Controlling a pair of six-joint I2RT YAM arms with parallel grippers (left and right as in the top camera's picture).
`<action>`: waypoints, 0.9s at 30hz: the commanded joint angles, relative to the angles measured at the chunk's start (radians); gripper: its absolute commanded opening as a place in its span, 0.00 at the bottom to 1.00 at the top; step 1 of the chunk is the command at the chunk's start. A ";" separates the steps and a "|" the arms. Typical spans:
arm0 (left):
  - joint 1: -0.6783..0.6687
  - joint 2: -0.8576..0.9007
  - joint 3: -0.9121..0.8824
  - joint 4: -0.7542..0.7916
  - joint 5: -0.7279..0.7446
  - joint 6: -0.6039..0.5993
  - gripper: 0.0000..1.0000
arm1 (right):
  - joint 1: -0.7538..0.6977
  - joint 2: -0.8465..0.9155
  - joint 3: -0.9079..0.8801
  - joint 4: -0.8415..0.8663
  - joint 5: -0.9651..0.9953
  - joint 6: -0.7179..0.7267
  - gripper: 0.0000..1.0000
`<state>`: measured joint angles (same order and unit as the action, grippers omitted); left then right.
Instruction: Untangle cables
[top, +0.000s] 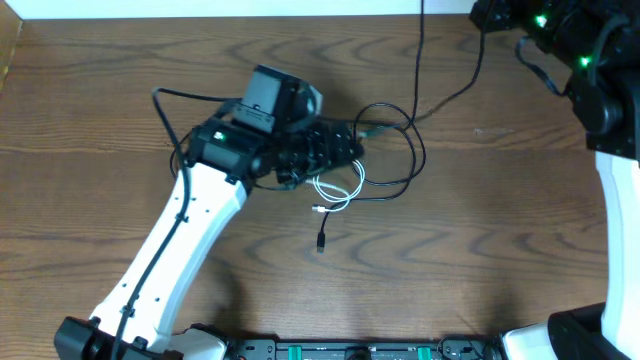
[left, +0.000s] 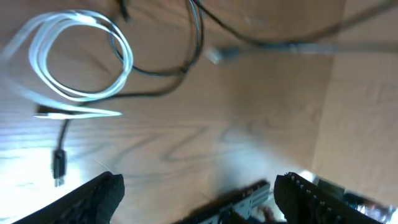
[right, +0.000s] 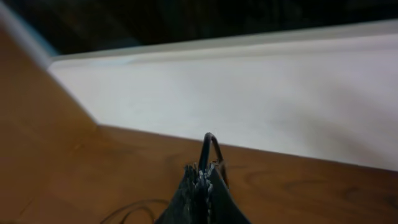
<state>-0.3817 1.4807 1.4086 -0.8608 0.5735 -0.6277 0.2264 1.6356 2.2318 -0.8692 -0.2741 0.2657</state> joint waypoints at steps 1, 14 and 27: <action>0.077 -0.029 0.000 -0.010 -0.008 0.010 0.82 | 0.004 0.018 0.011 0.007 -0.088 0.018 0.01; 0.394 -0.043 0.000 -0.222 -0.009 0.027 0.82 | 0.116 0.127 0.011 0.404 -0.099 0.230 0.01; 0.520 -0.043 0.000 -0.288 -0.014 0.059 0.82 | 0.344 0.534 0.012 1.041 -0.166 0.800 0.01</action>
<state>0.1131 1.4528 1.4082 -1.1450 0.5697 -0.5900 0.5312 2.0377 2.2505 0.2012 -0.3756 0.9035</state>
